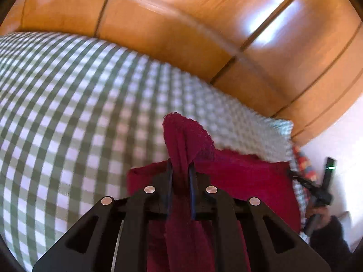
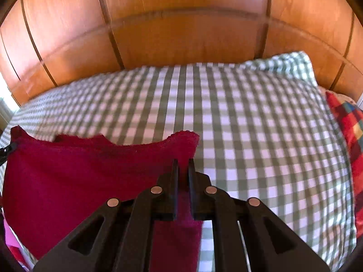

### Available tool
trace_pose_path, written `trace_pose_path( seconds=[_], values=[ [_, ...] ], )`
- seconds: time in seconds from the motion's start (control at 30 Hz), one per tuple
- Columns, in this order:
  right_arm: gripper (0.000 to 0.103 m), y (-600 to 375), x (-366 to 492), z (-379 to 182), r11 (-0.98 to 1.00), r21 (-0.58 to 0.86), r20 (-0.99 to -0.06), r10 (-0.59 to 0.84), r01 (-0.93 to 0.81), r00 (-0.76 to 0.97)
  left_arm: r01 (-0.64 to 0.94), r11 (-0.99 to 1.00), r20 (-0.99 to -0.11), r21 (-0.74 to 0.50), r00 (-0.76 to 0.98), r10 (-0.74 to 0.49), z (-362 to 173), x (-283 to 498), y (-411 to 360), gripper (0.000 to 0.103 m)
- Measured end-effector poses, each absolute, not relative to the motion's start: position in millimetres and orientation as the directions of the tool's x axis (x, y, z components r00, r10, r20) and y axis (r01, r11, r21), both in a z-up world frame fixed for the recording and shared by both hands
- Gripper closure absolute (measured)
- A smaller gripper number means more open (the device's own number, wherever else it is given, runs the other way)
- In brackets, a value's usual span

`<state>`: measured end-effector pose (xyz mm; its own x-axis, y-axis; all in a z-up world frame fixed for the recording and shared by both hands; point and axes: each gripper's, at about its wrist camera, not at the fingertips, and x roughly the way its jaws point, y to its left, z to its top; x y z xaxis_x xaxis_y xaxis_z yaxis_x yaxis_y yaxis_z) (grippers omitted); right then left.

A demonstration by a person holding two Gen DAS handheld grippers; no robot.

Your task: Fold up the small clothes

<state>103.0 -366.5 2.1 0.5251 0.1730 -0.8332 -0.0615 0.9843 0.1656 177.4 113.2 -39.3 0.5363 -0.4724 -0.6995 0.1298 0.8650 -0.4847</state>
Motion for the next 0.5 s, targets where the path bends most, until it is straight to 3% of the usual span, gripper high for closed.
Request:
trace_pose_path(
  seconds=[0.07, 0.1, 0.17, 0.3, 0.5],
  values=[
    [0.084, -371, 95, 2, 0.98, 0.188, -0.824, 0.192, -0.062, 0.532, 0.126, 0.855, -0.698, -0.502, 0.525, -0.487, -46, 173, 119, 0.083],
    [0.078, -374, 89, 5, 0.977, 0.204, -0.816, 0.207, -0.066, 0.539, 0.114, 0.851, -0.694, -0.512, 0.528, -0.489, -47, 167, 126, 0.073],
    [0.059, -378, 73, 13, 0.972, 0.224, -0.806, 0.225, -0.07, 0.548, 0.112, 0.843, -0.676, -0.525, 0.548, -0.493, -43, 150, 138, 0.066],
    [0.052, -387, 27, 22, 0.959, 0.269, -0.795, 0.272, -0.087, 0.543, 0.171, 0.842, -0.638, -0.512, 0.58, -0.506, -27, 92, 156, 0.066],
    [0.049, -388, -49, 25, 0.937, 0.335, -0.794, 0.338, -0.099, 0.505, 0.301, 0.858, -0.656, -0.417, 0.553, -0.513, -26, 1, 147, 0.066]
  ],
)
